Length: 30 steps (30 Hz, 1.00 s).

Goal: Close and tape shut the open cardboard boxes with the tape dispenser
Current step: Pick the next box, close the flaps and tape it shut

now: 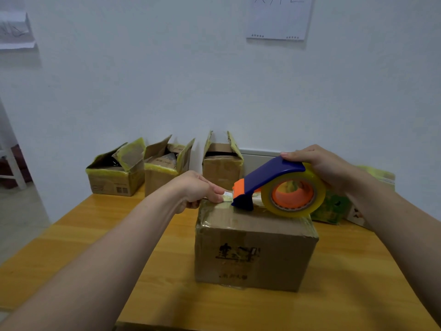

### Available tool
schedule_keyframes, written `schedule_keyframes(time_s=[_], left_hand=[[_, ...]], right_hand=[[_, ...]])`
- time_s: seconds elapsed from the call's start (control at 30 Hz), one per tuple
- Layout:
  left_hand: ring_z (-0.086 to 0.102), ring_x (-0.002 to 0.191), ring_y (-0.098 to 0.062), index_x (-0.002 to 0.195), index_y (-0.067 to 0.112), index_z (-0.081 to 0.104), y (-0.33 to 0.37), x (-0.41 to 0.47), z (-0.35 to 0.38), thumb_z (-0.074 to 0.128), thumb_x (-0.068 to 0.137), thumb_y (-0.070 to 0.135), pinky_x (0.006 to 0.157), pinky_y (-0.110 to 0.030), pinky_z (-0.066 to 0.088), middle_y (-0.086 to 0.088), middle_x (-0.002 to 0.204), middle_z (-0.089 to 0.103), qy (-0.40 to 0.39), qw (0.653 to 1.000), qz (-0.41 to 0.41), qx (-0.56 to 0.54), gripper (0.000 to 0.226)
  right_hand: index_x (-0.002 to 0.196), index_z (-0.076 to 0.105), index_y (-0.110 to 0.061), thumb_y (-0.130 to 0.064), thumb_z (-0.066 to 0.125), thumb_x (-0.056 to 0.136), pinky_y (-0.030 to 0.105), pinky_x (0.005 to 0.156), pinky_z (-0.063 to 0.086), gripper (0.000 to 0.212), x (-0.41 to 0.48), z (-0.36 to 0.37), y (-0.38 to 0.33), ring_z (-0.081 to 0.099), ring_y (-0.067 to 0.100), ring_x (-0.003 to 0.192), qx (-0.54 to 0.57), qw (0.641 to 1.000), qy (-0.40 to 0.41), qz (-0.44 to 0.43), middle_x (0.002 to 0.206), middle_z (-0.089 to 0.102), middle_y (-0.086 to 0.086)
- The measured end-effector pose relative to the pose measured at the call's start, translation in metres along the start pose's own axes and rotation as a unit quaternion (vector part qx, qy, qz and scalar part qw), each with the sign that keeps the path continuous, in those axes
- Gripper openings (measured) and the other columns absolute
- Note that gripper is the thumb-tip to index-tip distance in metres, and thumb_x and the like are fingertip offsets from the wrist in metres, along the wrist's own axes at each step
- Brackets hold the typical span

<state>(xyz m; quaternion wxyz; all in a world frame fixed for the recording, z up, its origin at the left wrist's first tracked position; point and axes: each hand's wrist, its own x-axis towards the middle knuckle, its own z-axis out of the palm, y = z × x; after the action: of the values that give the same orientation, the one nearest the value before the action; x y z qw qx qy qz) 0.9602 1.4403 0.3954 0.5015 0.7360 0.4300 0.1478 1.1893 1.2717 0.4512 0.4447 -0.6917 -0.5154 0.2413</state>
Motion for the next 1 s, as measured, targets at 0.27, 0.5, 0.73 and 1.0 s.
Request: schedule_keyframes(time_s=[0.27,0.5,0.73,1.0], left_hand=[[0.052,0.080,-0.020,0.076,0.021,0.085,-0.012,-0.009,-0.029,0.084,0.083,0.008,0.065,-0.029,0.044,-0.007,0.100,0.078,-0.007,1.000,-0.016,0.013,0.015],[0.052,0.078,-0.019,0.083,0.023,0.086,-0.020,-0.013,-0.044,0.083,0.084,0.008,0.065,-0.029,0.045,-0.008,0.104,0.078,-0.020,0.999,-0.023,0.018,0.015],[0.055,0.084,-0.020,0.088,0.018,0.086,-0.028,-0.014,-0.055,0.082,0.084,0.006,0.067,-0.029,0.047,-0.006,0.107,0.077,0.000,0.999,-0.033,0.015,0.013],[0.054,0.078,-0.018,0.094,0.016,0.085,-0.029,-0.018,-0.055,0.081,0.085,0.003,0.062,-0.027,0.045,-0.008,0.106,0.076,-0.010,0.999,-0.042,-0.013,0.016]], right_hand=[[0.096,0.076,0.001,-0.038,0.065,0.091,0.038,0.076,0.055,0.041,-0.010,-0.016,-0.002,0.070,0.029,0.076,0.013,1.000,0.013,-0.003,0.093,0.075,0.021],[0.090,0.076,-0.006,-0.036,0.062,0.093,0.035,0.069,0.055,0.033,-0.019,-0.016,0.001,0.071,0.025,0.071,0.046,0.999,-0.010,0.001,0.085,0.075,0.014],[0.094,0.075,-0.006,-0.049,0.063,0.081,0.037,0.074,0.054,0.047,-0.027,-0.025,0.007,0.073,0.024,0.075,0.004,1.000,0.002,-0.008,0.090,0.077,0.013],[0.096,0.072,-0.003,-0.044,0.065,0.079,0.032,0.062,0.058,0.044,-0.033,-0.027,0.017,0.069,0.026,0.069,0.058,0.998,-0.006,0.010,0.084,0.073,0.014]])
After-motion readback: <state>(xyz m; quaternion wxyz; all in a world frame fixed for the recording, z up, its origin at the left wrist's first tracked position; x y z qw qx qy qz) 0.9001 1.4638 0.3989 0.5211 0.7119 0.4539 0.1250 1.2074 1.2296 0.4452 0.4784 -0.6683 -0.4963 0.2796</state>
